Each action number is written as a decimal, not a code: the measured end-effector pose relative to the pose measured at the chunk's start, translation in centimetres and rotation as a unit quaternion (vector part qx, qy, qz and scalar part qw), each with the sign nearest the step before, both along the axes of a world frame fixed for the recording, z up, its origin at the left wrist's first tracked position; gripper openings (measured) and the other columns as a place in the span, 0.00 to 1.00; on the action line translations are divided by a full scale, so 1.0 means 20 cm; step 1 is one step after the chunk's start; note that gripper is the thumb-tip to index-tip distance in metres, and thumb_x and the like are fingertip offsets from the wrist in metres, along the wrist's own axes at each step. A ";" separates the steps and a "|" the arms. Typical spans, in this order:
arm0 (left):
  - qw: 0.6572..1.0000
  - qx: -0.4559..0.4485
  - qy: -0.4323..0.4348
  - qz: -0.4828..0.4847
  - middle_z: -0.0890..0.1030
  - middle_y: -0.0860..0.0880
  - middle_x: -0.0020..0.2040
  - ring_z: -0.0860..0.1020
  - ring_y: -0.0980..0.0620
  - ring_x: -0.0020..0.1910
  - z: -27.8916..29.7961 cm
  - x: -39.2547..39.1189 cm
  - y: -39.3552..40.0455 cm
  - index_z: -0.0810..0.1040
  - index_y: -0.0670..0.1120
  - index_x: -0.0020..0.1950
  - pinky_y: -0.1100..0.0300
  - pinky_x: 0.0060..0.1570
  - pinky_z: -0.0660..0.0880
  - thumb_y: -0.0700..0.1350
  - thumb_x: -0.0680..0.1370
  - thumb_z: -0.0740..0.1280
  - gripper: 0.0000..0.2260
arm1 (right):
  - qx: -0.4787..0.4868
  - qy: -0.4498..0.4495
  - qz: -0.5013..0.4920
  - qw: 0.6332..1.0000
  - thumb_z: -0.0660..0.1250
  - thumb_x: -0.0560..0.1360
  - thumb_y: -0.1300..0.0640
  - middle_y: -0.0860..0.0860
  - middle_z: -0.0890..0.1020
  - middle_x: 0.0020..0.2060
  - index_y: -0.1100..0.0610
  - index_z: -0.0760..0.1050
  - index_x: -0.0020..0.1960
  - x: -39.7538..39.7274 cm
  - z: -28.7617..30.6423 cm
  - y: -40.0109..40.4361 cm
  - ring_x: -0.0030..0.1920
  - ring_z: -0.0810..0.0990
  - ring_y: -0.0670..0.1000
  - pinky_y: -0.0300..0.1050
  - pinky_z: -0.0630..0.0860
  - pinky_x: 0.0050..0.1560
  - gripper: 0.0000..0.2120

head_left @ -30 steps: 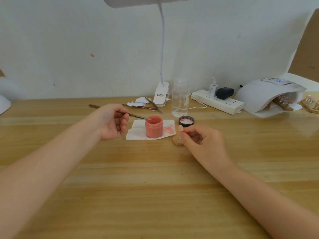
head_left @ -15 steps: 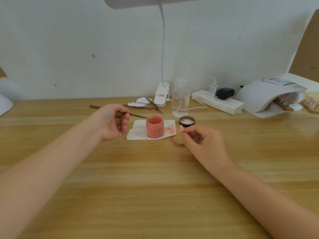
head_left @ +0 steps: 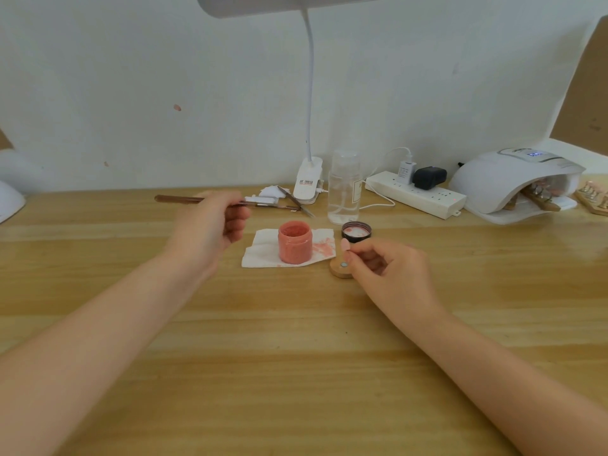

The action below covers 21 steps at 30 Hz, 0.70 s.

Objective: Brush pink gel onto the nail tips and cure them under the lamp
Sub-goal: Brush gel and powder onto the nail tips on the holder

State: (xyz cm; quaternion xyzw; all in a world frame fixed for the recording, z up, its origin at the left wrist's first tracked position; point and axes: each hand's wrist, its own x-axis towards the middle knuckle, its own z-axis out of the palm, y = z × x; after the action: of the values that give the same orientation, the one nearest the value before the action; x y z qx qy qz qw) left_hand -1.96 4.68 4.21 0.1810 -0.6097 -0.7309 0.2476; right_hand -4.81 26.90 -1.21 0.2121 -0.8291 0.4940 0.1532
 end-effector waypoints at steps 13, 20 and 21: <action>0.882 -0.428 0.186 -0.070 0.80 0.59 0.48 0.76 0.64 0.57 -0.24 0.20 0.36 0.76 0.53 0.46 0.68 0.54 0.72 0.43 0.74 0.66 0.05 | 0.009 0.000 -0.008 1.000 0.71 0.73 0.56 0.46 0.83 0.34 0.55 0.83 0.45 -0.01 0.01 0.01 0.34 0.77 0.41 0.42 0.73 0.48 0.03; 0.829 -0.519 0.202 -0.045 0.79 0.55 0.45 0.76 0.65 0.48 -0.26 0.20 0.34 0.79 0.41 0.48 0.72 0.47 0.70 0.39 0.74 0.67 0.05 | 0.000 -0.001 -0.009 1.000 0.71 0.73 0.57 0.47 0.83 0.34 0.55 0.83 0.44 0.00 0.01 0.00 0.33 0.77 0.42 0.44 0.74 0.49 0.03; 0.828 -0.519 0.207 -0.048 0.79 0.53 0.45 0.77 0.63 0.49 -0.26 0.20 0.34 0.79 0.41 0.49 0.71 0.47 0.71 0.40 0.75 0.67 0.05 | 0.001 -0.001 -0.009 1.000 0.71 0.73 0.57 0.47 0.83 0.34 0.55 0.83 0.44 0.00 0.01 0.00 0.34 0.77 0.42 0.43 0.74 0.48 0.03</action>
State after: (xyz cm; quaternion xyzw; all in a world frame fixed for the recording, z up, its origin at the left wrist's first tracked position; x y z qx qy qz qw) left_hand 2.02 11.43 -1.02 -0.1593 -0.8415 -0.3380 0.3902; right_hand -4.83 26.98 -0.98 0.2045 -0.8317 0.4921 0.1561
